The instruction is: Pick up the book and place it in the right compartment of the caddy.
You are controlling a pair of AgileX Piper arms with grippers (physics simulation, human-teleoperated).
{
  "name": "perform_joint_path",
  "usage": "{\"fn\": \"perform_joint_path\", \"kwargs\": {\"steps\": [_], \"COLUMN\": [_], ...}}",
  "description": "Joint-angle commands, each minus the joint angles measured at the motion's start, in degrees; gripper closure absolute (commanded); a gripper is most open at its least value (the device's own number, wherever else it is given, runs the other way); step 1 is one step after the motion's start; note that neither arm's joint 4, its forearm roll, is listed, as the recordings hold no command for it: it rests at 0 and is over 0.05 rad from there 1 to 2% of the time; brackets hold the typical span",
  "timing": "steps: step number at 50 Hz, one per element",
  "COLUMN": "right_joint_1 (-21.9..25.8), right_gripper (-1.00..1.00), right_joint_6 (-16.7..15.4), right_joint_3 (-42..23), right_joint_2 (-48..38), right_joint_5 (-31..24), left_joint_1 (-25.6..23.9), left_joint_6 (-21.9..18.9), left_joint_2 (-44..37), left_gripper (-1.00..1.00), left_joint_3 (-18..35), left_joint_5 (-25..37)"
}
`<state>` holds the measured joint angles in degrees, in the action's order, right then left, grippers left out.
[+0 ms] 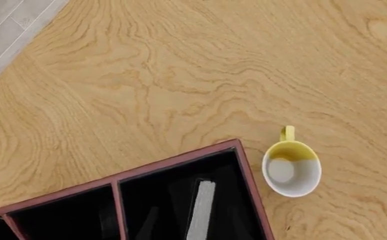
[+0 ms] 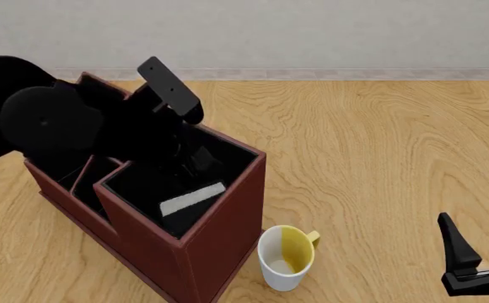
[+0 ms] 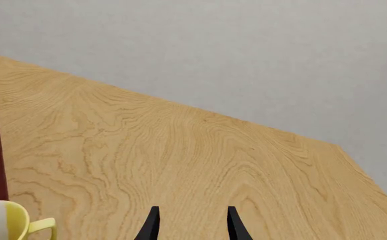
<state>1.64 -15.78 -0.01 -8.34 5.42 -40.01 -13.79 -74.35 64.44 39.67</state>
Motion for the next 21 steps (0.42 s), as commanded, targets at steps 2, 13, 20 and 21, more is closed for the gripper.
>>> {"fn": "perform_joint_path", "kwargs": {"steps": [2, 13, 20, 21], "right_joint_1": [0.0, 0.0, 0.0, 0.0], "right_gripper": [-1.00, -1.00, -1.00, -1.00], "right_joint_6": [0.0, 0.0, -0.1, 0.0], "right_joint_3": [0.0, 0.0, 0.0, 0.0], "right_joint_2": [0.2, 0.2, 0.2, 0.1], "right_joint_5": [-0.2, -0.2, -0.2, -0.1], "left_joint_1": [0.4, 0.4, 0.7, 0.7], "left_joint_6": [-0.6, -0.9, -1.0, -1.0], "left_joint_2": [0.1, 0.4, 0.5, 0.6], "left_gripper": [-1.00, -1.00, -1.00, -1.00], "left_joint_3": [0.1, 0.2, 0.7, 0.8], "left_joint_5": [-0.3, 0.0, 0.4, 0.4]}}
